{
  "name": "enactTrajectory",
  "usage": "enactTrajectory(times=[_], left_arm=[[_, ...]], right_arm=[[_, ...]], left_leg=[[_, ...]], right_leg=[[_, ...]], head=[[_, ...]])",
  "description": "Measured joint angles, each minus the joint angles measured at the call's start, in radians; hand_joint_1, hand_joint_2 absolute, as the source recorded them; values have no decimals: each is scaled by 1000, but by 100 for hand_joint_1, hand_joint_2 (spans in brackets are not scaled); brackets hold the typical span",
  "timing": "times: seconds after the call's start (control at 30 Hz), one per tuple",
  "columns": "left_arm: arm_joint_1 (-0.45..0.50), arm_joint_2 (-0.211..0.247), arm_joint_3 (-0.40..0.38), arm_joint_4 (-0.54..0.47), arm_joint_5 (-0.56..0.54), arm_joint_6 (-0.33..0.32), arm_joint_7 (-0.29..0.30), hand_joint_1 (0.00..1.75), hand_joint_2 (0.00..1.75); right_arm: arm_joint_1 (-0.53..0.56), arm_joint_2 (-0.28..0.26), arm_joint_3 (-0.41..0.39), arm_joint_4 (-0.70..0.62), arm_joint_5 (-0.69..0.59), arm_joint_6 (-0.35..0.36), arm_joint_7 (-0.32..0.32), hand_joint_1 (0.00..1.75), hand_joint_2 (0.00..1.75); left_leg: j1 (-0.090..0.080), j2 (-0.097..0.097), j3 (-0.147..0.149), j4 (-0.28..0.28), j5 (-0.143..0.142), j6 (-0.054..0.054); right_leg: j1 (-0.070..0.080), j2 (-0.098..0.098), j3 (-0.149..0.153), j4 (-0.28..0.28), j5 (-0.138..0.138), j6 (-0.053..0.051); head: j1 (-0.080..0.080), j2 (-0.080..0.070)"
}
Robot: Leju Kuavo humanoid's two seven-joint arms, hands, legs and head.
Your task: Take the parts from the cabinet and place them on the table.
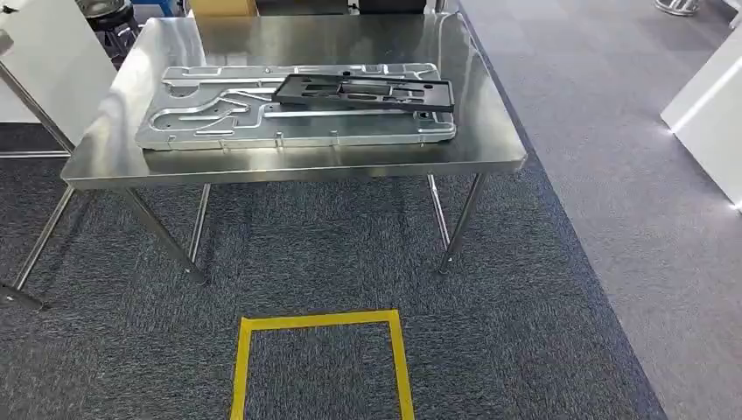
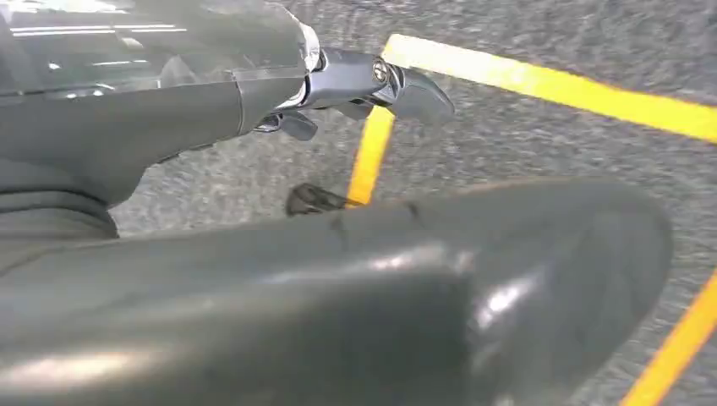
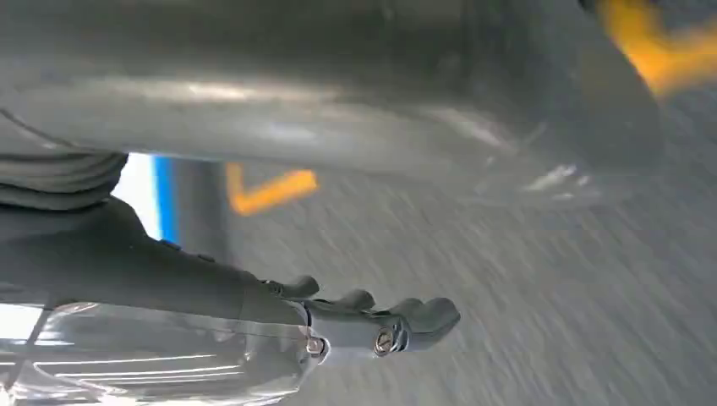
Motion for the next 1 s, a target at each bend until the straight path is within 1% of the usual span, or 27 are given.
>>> enactTrajectory(times=[0.03, 0.07, 0.1, 0.13, 0.17, 0.23, 0.27, 0.33, 0.37, 0.4, 0.43, 0.47, 0.5, 0.53, 0.57, 0.6, 0.63, 0.67, 0.73, 0.77, 0.8, 0.83, 0.87, 0.9, 0.93, 0.97, 1.0], left_arm=[[0, -1, 0, 0, -2, -3, 3, 0, 0], [-1, -2, -1, 0, -3, -4, 5, 0, 0], [-1, -4, -2, 0, -8, -6, 6, 0, 0], [-2, -6, -3, 0, -12, -7, 6, 0, 0], [-2, -6, -5, 0, -17, -9, 6, 0, 0], [-3, -6, -10, 0, -26, -10, 7, 0, 0], [-1, -6, -11, 0, -27, -10, 7, 0, 0], [3, -6, -17, 0, -30, -10, 8, 0, 0], [3, -7, -18, 0, -32, -10, 8, 0, 0], [3, -8, -19, 0, -33, -10, 8, 0, 0], [3, -8, -20, 1, -34, -11, 8, 0, 0], [2, -8, -22, 1, -35, -11, 8, 0, 0], [2, -8, -23, 1, -35, -11, 8, 0, 0], [1, -8, -24, 1, -35, -11, 7, 0, 0], [-1, -8, -24, 0, -35, -11, 7, 0, 0], [-5, -8, -25, 0, -35, -11, 6, 0, 0], [-9, -7, -25, 1, -35, -9, 6, 0, 0], [-12, -7, -25, 1, -35, -6, 9, 0, 0], [-8, -7, -25, 1, -35, -2, 20, 0, 0], [-4, -8, -25, 1, -35, 3, 34, 0, 0], [-5, -8, -25, 1, -35, 9, 47, 0, 0], [-6, -8, -25, 1, -35, 13, 54, 0, 0], [-5, -8, -25, 1, -35, 16, 62, 0, 0], [-5, -8, -25, 1, -35, 20, 69, 0, 0], [-4, -7, -24, 1, -35, 26, 76, 0, 0], [-3, -7, -24, 1, -34, 30, 81, 0, 0], [-3, -7, -23, 1, -34, 31, 84, 0, 0]], right_arm=[[-3, 8, 0, 3, 5, 21, 10, 0, 0], [-7, 15, 0, 6, 10, 41, 16, 0, 0], [-12, 18, 0, 6, 13, 53, 17, 0, 0], [-18, 21, 0, 7, 14, 63, 14, 0, 0], [-20, 24, 0, 8, 14, 70, 8, 0, 0], [-21, 30, 0, 11, 13, 80, -8, 0, 0], [-21, 39, 0, 16, 12, 85, -12, 0, 0], [-22, 39, 0, 16, 11, 90, -17, 0, 0], [-21, 39, 0, 16, 11, 94, -18, 0, 0], [-20, 39, 0, 17, 11, 94, -18, 0, 0], [-20, 39, 0, 18, 11, 94, -18, 0, 0], [-20, 40, 0, 19, 11, 94, -18, 0, 0], [-20, 41, 0, 20, 12, 96, -18, 0, 0], [-20, 42, 0, 20, 12, 97, -17, 0, 0], [-20, 44, 0, 20, 14, 97, -17, 0, 0], [-23, 44, 0, 20, 16, 97, -18, 0, 0], [-22, 45, 0, 20, 18, 99, -18, 0, 0], [-21, 45, 0, 21, 19, 103, -22, 0, 0], [-22, 45, 0, 21, 24, 112, -26, 0, 0], [-21, 45, 0, 21, 29, 113, -33, 0, 0], [-20, 45, 0, 21, 32, 112, -36, 0, 0], [-20, 45, 0, 21, 32, 112, -36, 0, 0], [-20, 45, 0, 21, 33, 112, -36, 0, 175], [-20, 46, 0, 22, 33, 112, -35, 0, 175], [-20, 46, 0, 22, 34, 112, -34, 0, 175], [-20, 46, 0, 22, 35, 112, -32, 0, 175], [-20, 46, 0, 22, 35, 112, -31, 0, 175]], left_leg=[[0, 0, -22, 7, 11, -3], [-1, -1, -37, 15, 21, -6], [-4, -1, -44, 20, 28, -11], [-6, 0, -48, 24, 33, -16], [-5, 3, -51, 24, 48, -22], [-1, 3, -56, 17, 72, -34], [2, -1, -64, 25, 59, -40], [5, -6, -89, 108, -59, -49], [6, -6, -108, 184, -123, -53], [7, -6, -121, 262, -165, -57], [7, -6, -125, 320, -168, -60], [8, -6, -113, 339, -138, -61], [8, -6, -85, 321, -95, -60], [8, -6, -37, 268, -57, -58], [8, -6, 28, 186, -46, -54], [7, -7, 96, 96, -82, -48], [2, -8, 146, 9, -118, -42], [1, -7, 137, 1, -132, -34], [-2, -6, 130, 3, -121, -20], [4, -3, 125, -6, -105, -11], [5, 2, 118, -6, -96, -4], [5, 2, 106, -6, -86, 2], [4, 2, 93, -5, -76, 3], [2, 2, 80, -4, -67, 4], [0, 2, 68, -3, -59, 3], [-1, 2, 58, -2, -53, 2], [-1, 2, 50, 0, -47, 1]], right_leg=[[0, 0, 55, -56, 39, -5], [0, 0, 127, -144, 38, -11], [4, 0, 213, -246, 2, -18], [9, 0, 268, -343, -33, -26], [10, 1, 273, -363, -44, -31], [15, 0, 255, -358, -25, -44], [6, -6, 246, -363, -9, -53], [9, -11, 219, -362, 13, -67], [10, -11, 202, -359, 25, -68], [11, -13, 183, -356, 38, -68], [12, -13, 162, -349, 50, -67], [11, -13, 138, -340, 61, -66], [11, -12, 115, -329, 69, -64], [10, -12, 93, -317, 76, -61], [10, -11, 72, -305, 83, -57], [10, -11, 60, -293, 87, -52], [15, -11, 50, -283, 89, -47], [16, -13, 46, -281, 97, -40], [13, -13, 44, -287, 116, -27], [13, -12, 42, -285, 121, -21], [8, -7, 33, -266, 95, -17], [7, -6, 12, -214, 42, -13], [4, -5, -17, -136, -13, -8], [2, -5, -44, -55, -58, -5], [0, -5, -58, 0, -83, -2], [0, -5, -51, 13, -84, -3], [0, -5, -23, -17, -68, -4]], head=[[0, 0], [0, 0], [0, 0], [0, 0], [0, 0], [0, 0], [0, 0], [0, 0], [0, 0], [0, 0], [0, 0], [0, 0], [0, 0], [0, 0], [0, 0], [0, 0], [0, 0], [0, 0], [0, 0], [0, 0], [0, 0], [0, 0], [0, 0], [0, 0], [0, 0], [0, 0], [0, 0]])
